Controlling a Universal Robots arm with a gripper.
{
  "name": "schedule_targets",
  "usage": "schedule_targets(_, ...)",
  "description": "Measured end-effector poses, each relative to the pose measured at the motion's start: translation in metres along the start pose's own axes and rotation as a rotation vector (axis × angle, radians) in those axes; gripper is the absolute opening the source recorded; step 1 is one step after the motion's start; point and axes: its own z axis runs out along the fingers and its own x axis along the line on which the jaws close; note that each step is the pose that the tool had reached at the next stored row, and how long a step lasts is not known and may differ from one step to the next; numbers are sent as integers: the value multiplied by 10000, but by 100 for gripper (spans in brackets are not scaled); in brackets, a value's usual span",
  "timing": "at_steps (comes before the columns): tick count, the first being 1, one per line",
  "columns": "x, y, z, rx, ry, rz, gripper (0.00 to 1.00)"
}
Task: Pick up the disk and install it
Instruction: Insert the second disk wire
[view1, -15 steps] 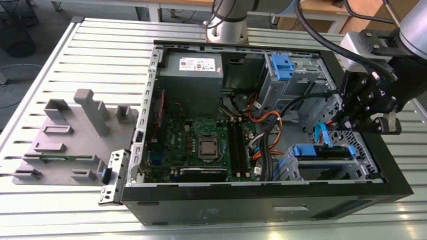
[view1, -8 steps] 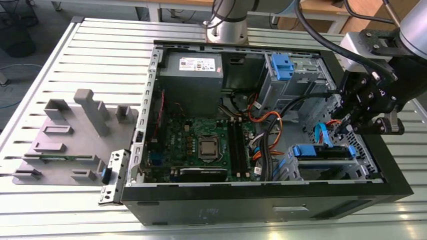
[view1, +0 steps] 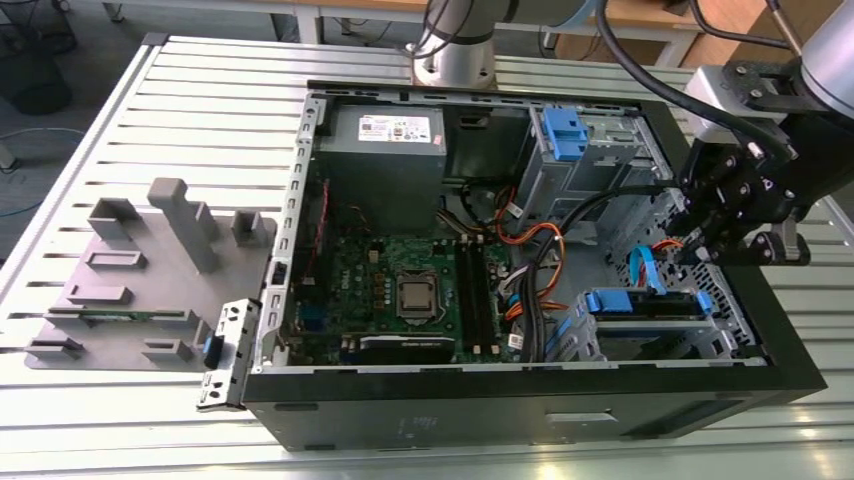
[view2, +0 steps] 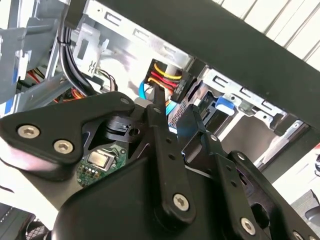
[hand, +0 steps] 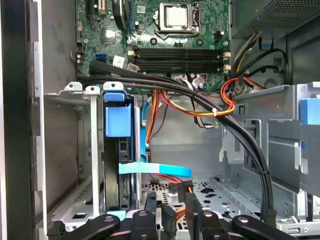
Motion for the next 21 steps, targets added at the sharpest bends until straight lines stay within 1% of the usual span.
schedule_targets(9,-4,-116,25,0,7,1,37)
schedule_targets(13,-4,-121,29,1,20,1,37)
schedule_targets(16,-3,-121,39,2,43,0,37)
schedule_targets(21,-3,-121,40,2,43,0,37)
